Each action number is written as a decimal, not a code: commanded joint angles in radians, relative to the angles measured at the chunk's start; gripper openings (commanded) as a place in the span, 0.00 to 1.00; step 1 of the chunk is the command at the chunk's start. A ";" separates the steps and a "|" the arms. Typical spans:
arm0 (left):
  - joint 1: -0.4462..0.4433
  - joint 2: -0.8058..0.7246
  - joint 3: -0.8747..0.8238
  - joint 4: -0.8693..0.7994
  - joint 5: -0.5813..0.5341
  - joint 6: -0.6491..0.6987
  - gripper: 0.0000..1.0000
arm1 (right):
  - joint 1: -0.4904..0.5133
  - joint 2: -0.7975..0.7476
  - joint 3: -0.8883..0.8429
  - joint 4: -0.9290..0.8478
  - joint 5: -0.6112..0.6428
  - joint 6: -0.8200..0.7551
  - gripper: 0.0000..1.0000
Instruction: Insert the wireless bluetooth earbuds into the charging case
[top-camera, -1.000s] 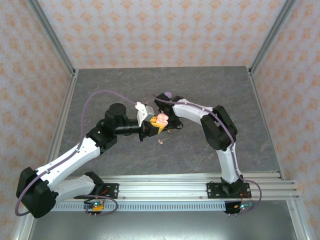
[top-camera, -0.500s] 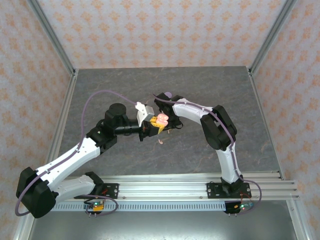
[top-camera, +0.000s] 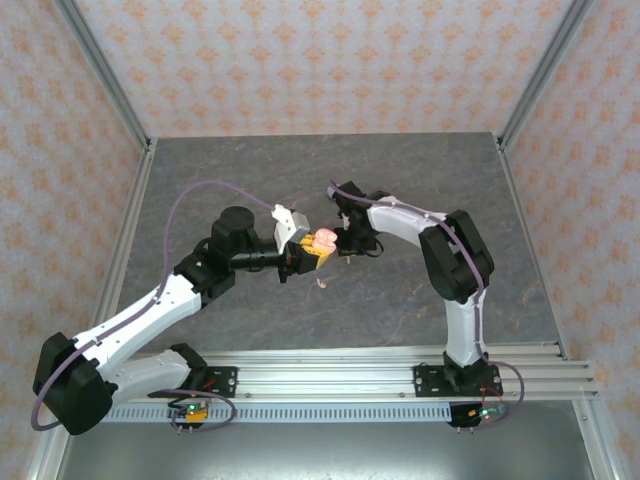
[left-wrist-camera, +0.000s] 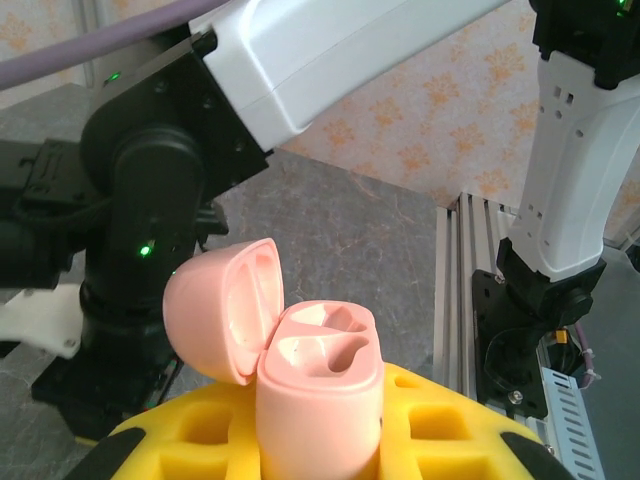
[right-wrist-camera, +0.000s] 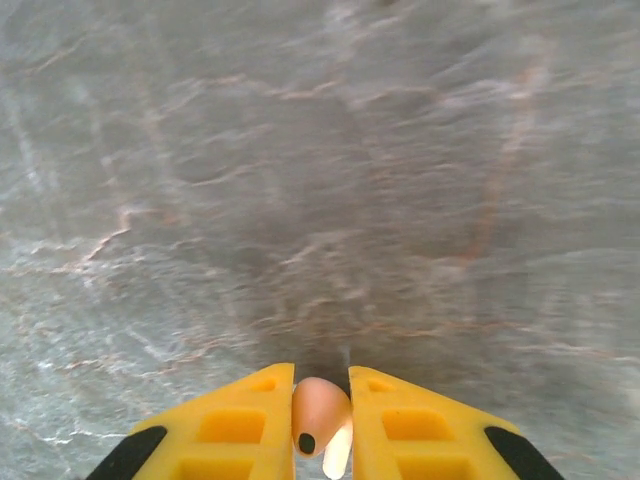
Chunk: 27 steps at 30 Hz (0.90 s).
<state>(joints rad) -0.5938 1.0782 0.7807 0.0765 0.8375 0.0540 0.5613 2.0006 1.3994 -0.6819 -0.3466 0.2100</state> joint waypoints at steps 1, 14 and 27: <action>0.002 0.008 0.015 0.002 0.004 0.010 0.15 | -0.027 -0.075 -0.045 0.056 -0.037 0.023 0.18; 0.001 0.046 -0.001 0.092 -0.084 -0.052 0.15 | -0.134 -0.261 -0.207 0.221 -0.192 0.069 0.17; 0.001 0.090 -0.040 0.212 -0.183 -0.126 0.15 | -0.173 -0.490 -0.253 0.260 -0.298 0.062 0.17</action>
<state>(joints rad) -0.5938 1.1614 0.7540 0.2043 0.6910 -0.0425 0.3859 1.5776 1.1488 -0.4507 -0.6113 0.2733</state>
